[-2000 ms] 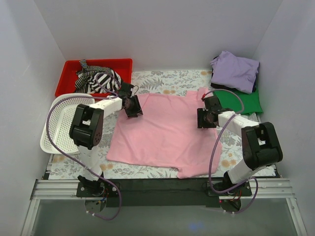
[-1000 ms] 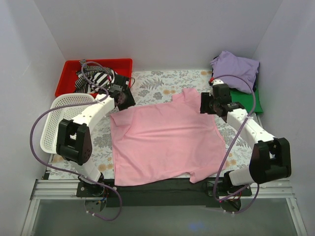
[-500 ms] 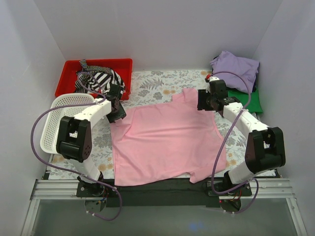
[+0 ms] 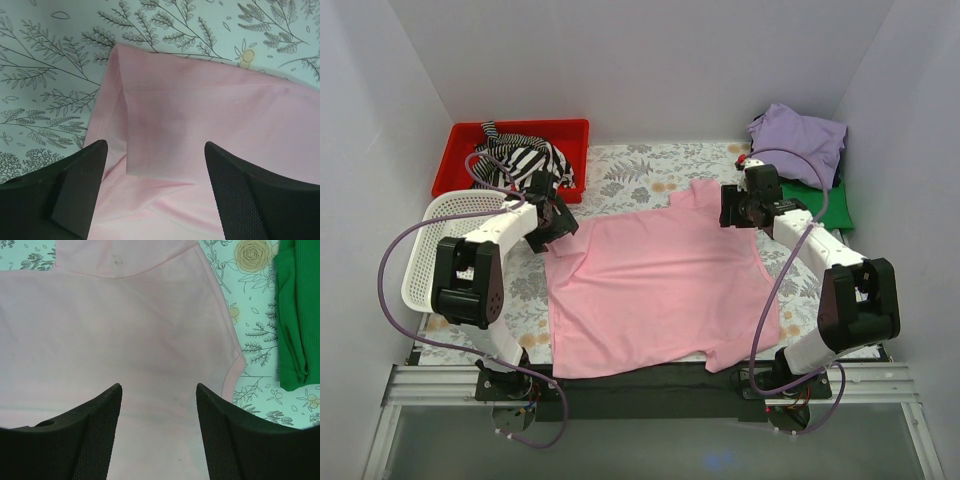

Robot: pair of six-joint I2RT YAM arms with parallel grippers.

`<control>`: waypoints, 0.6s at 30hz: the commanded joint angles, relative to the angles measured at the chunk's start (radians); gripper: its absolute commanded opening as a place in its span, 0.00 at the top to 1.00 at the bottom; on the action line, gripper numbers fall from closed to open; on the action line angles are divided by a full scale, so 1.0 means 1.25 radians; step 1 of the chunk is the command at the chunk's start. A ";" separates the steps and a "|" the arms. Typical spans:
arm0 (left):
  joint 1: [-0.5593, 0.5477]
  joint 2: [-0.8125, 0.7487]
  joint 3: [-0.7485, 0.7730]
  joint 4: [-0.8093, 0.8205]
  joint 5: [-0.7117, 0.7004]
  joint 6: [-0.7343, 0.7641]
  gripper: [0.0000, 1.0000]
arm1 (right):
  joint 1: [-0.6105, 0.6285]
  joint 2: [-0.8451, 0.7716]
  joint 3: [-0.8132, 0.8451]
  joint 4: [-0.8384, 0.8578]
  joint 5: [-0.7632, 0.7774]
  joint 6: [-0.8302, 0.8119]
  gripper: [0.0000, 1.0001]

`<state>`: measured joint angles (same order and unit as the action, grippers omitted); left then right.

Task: Fold and stack the t-shirts
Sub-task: Fold the tshirt

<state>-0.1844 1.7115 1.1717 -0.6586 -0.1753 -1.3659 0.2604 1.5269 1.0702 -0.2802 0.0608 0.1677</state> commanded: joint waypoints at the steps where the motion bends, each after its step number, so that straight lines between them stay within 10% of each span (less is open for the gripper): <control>1: 0.003 0.000 0.000 0.030 0.047 -0.004 0.21 | 0.002 0.002 -0.006 0.024 -0.016 -0.010 0.33; 8: 0.005 0.013 -0.007 0.040 0.057 -0.007 0.23 | 0.002 0.009 -0.011 0.024 -0.016 -0.010 0.33; 11: 0.008 0.027 -0.008 0.048 0.062 -0.011 0.67 | 0.002 0.009 -0.011 0.024 -0.013 -0.009 0.33; 12: 0.008 0.030 -0.006 0.050 0.060 -0.009 0.67 | 0.002 0.009 -0.011 0.024 -0.013 -0.009 0.33; 13: 0.008 0.030 -0.002 0.051 0.059 -0.008 0.96 | 0.002 0.008 -0.012 0.024 -0.001 -0.008 0.33; 18: 0.020 0.019 0.048 0.031 0.003 -0.002 1.00 | -0.001 0.018 -0.024 0.020 0.104 -0.024 0.33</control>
<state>-0.1764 1.7599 1.1778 -0.6201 -0.1211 -1.3758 0.2604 1.5398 1.0554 -0.2768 0.0948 0.1581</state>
